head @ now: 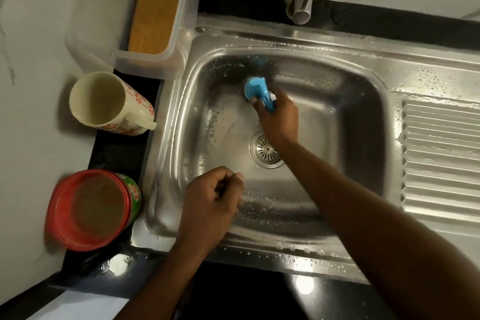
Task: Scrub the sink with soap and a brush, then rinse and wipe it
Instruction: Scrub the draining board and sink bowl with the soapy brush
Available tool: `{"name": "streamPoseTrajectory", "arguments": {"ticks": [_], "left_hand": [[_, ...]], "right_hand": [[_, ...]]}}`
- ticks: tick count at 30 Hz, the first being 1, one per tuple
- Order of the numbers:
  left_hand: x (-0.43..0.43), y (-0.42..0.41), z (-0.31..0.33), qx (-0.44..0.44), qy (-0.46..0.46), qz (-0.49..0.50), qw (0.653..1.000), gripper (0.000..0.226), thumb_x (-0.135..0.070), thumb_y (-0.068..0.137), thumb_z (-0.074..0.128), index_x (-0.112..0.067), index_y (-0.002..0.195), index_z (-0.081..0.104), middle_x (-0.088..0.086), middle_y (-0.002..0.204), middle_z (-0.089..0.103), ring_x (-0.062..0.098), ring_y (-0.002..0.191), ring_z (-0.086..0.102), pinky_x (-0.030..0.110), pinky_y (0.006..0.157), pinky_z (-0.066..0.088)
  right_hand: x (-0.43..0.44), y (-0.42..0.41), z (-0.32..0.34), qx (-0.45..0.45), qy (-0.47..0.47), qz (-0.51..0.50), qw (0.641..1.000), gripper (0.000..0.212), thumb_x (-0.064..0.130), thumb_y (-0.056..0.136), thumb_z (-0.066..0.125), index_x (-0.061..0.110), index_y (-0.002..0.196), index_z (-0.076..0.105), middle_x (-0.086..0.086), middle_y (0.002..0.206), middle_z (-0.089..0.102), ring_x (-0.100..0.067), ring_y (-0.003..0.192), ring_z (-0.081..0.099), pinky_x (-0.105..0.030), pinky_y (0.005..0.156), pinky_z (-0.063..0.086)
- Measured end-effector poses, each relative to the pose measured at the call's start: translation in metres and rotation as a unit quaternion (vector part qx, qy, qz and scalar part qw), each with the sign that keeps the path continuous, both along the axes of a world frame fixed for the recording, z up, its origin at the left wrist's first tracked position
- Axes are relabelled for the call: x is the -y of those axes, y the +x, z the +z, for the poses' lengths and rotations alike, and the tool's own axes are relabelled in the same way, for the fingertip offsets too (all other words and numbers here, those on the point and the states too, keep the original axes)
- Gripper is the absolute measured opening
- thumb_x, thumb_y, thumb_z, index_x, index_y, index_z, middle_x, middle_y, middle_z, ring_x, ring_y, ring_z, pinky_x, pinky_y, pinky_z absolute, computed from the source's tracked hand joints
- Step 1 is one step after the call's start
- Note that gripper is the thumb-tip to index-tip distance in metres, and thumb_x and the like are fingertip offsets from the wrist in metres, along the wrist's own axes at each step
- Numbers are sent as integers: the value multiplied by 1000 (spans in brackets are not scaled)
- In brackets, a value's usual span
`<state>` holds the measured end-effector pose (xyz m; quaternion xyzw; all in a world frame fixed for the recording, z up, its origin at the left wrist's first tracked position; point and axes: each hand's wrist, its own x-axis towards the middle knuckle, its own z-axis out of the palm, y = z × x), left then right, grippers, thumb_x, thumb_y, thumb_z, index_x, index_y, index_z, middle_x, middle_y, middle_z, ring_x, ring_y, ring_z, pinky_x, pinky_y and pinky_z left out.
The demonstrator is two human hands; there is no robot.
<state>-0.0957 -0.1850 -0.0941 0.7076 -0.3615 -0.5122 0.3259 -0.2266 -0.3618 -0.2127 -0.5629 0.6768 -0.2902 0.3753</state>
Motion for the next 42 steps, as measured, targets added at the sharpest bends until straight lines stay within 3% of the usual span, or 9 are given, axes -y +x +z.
{"name": "streamPoseTrajectory", "arguments": {"ticks": [2,6,11,21,24,27,32,37,42], "left_hand": [[1,3,3,5,-3,-4,1000,32,-20,103,66,-11,72,64,9,60,66,24,53,61,45,55,55],[0,11,8,10,-12,3,1000,31,-17,103,66,-8,73,66,9,60,66,23,50,62,41,51,54],[-6,21,9,21,-14,13,1000,31,-15,102,65,-6,73,68,8,57,65,20,47,60,34,51,52],[-13,24,6,-4,11,28,1000,32,-8,103,63,-4,72,66,13,56,62,25,44,56,40,49,49],[-10,22,7,-8,3,15,1000,31,-10,102,65,-1,73,66,15,58,63,26,45,58,37,48,50],[-6,20,10,-24,4,14,1000,28,-11,102,65,0,76,67,16,61,65,23,47,59,31,45,51],[-4,19,9,-30,8,6,1000,28,-13,102,65,1,78,67,18,62,65,23,48,59,29,45,51],[-6,25,7,-12,-5,2,1000,30,-13,103,65,-2,76,67,14,58,64,23,45,58,29,45,49],[-8,27,6,-14,2,10,1000,28,-15,103,65,-4,77,69,15,60,66,27,46,60,35,48,52]], "right_hand": [[-7,21,5,249,160,-160,942,45,47,98,69,12,126,62,1,86,67,-9,67,61,-23,58,51],[3,51,22,620,337,-322,631,29,36,106,57,13,89,55,5,55,34,-5,38,29,-18,35,28],[38,74,41,748,339,-374,430,34,19,108,43,13,75,42,0,48,39,-9,28,34,-15,31,30],[42,73,39,697,360,-378,491,37,15,106,45,10,70,40,-6,40,39,-13,23,35,-16,29,30],[35,23,52,575,325,-381,647,19,26,101,56,12,89,58,0,66,57,-9,45,53,-18,33,41],[26,-31,49,463,319,-230,794,87,64,72,82,18,140,54,12,100,57,1,79,61,-12,65,53],[0,-30,87,90,275,-180,940,30,38,95,65,24,112,46,4,85,50,-13,73,47,-33,64,38],[9,30,113,265,290,-105,913,5,7,94,55,9,93,50,1,72,46,-2,54,48,-14,52,36],[22,54,71,624,282,-407,604,39,8,102,43,14,65,34,-4,37,34,-14,24,31,-18,29,28]]}}
